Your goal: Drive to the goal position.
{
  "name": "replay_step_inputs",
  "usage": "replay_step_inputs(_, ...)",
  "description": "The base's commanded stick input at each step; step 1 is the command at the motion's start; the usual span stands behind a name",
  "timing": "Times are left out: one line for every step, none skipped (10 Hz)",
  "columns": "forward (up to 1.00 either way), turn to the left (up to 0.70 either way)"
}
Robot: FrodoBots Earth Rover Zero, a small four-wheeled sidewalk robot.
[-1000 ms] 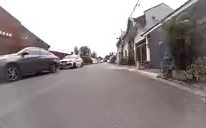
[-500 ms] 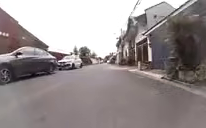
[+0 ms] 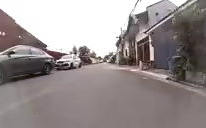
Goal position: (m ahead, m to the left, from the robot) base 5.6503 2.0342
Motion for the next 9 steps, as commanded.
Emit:
replay_step_inputs(0.70, 0.00)
replay_step_inputs(0.70, 0.00)
replay_step_inputs(0.70, 0.00)
replay_step_inputs(0.70, 0.00)
replay_step_inputs(0.70, 0.00)
replay_step_inputs(0.70, 0.00)
replay_step_inputs(0.70, 0.00)
replay_step_inputs(0.70, 0.00)
replay_step_inputs(0.70, 0.00)
